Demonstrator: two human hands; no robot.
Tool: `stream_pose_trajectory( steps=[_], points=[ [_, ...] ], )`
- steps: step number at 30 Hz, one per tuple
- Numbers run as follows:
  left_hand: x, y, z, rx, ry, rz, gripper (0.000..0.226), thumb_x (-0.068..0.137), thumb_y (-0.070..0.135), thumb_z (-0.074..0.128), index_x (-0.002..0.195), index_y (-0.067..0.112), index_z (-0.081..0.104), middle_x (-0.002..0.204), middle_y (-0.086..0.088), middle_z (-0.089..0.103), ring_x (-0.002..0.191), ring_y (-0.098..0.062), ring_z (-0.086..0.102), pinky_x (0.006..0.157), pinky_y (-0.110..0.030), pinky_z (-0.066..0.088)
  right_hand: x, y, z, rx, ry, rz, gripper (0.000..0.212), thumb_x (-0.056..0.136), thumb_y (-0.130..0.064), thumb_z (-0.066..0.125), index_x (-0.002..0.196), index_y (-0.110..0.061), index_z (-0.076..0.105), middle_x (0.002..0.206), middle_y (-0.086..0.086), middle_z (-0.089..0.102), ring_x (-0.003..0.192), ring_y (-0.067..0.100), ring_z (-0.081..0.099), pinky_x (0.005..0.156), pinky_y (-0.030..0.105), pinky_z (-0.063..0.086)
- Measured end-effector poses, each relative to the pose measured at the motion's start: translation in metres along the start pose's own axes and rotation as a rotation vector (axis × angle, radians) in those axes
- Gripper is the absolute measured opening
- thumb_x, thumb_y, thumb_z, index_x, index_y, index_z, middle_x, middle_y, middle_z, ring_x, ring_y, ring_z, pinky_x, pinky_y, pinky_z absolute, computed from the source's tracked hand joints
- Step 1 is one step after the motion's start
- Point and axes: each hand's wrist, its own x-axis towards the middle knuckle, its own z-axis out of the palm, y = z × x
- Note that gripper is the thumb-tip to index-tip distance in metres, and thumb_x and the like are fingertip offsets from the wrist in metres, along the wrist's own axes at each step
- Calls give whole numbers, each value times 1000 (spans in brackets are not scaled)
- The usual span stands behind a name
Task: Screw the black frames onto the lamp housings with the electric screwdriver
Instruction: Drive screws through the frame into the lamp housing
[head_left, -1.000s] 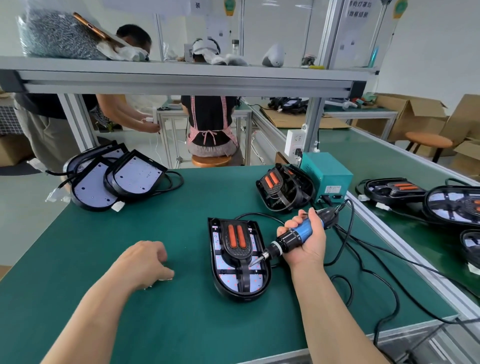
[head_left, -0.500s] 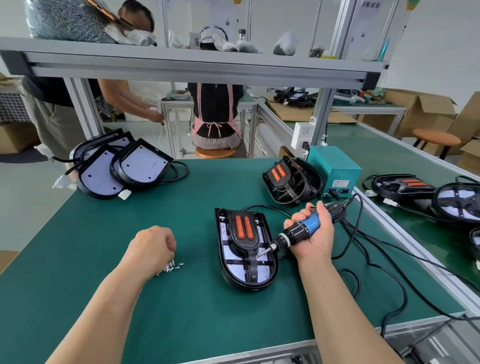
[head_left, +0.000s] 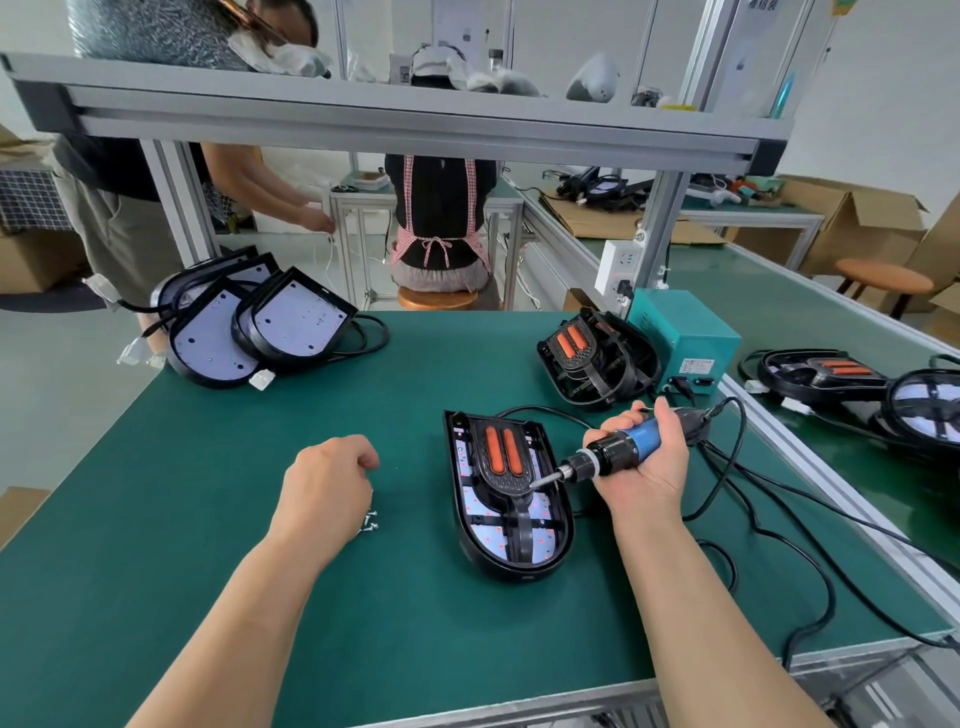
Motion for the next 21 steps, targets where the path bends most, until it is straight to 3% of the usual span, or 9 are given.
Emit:
stream_pose_trajectory(
  steps=[4,11,17,21],
  points=[
    [-2,2,2,-144,32,-15,26,89,-2,56,99,15,74,93,-1,68,88,-24,62,75,-30,50,-3,3,14,22,7,28,18,91,-33,69,86,-18,58,70,-10,54,52,6,53,52,21,38],
    [-6,10,2,-447,45,-78,28,86,-3,60,83,23,70,88,2,69,65,-6,71,61,-21,46,-7,14,28,20,12,72,19,90,-32,70,87,-18,58,69,-10,55,50,6,53,48,20,41],
    [-12,27,0,-692,-22,-112,25,77,9,80,69,32,75,73,2,75,80,-24,71,65,-31,52,-8,22,33,7,29,97,19,90,-32,70,86,-18,58,66,-10,55,49,6,51,52,21,39],
    [-14,33,5,-815,-105,-159,20,77,13,84,71,31,79,76,1,77,80,-22,69,74,-33,49,-9,23,35,3,32,104,19,91,-32,69,84,-19,58,65,-11,55,50,5,51,60,21,36]
  ],
)
